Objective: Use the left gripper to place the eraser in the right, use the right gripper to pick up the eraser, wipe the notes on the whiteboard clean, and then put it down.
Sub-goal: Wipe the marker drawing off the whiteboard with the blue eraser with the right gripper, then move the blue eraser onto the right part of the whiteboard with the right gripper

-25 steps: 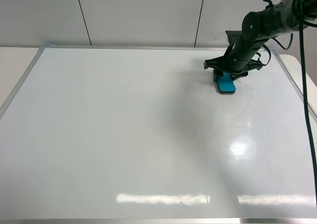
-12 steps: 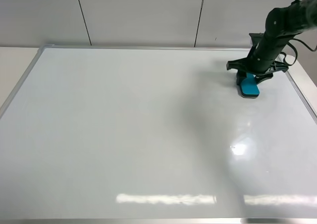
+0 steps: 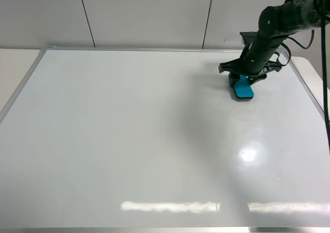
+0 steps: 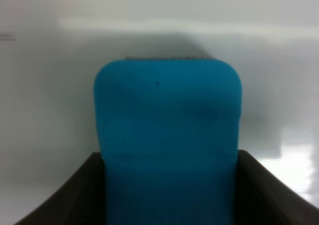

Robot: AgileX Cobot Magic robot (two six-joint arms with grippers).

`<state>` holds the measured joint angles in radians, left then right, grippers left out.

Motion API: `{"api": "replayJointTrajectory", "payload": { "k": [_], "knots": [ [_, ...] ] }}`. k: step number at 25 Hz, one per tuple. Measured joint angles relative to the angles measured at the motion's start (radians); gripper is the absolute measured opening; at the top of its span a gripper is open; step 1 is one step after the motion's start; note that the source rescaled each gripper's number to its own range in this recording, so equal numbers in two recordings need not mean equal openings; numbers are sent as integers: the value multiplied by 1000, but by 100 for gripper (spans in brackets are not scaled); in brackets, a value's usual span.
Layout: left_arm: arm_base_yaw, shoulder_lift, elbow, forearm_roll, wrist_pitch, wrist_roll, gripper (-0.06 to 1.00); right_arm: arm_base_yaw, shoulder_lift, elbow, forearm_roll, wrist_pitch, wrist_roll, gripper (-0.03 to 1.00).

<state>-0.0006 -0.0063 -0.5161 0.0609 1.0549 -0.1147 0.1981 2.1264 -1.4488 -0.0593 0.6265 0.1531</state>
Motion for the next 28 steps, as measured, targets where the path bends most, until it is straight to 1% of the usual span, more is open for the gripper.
{"api": "replayJointTrajectory", "payload": {
  "k": [3, 6, 8, 11, 16, 21, 24, 26, 28],
  "knots": [
    [0, 0, 0, 0, 0, 0, 100, 37, -9, 0, 30, -2, -1, 1],
    [0, 0, 0, 0, 0, 0, 100, 53, -48, 26, 77, 5, -35, 1],
    [0, 0, 0, 0, 0, -1, 100, 55, -99, 82, 102, -14, -44, 1],
    [0, 0, 0, 0, 0, -1, 100, 55, -211, 213, 99, -57, -44, 1],
    [0, 0, 0, 0, 0, 0, 100, 52, -375, 414, 45, -86, -42, 1],
    [0, 0, 0, 0, 0, 0, 100, -1, -471, 643, 37, -151, -42, 1],
    [0, 0, 0, 0, 0, 0, 100, -53, -530, 772, 31, -223, -42, 1],
    [0, 0, 0, 0, 0, 0, 100, -87, -565, 833, 30, -267, -41, 1],
    [0, 0, 0, 0, 0, 0, 100, -112, -594, 864, 27, -302, -41, 1]
  ]
}}
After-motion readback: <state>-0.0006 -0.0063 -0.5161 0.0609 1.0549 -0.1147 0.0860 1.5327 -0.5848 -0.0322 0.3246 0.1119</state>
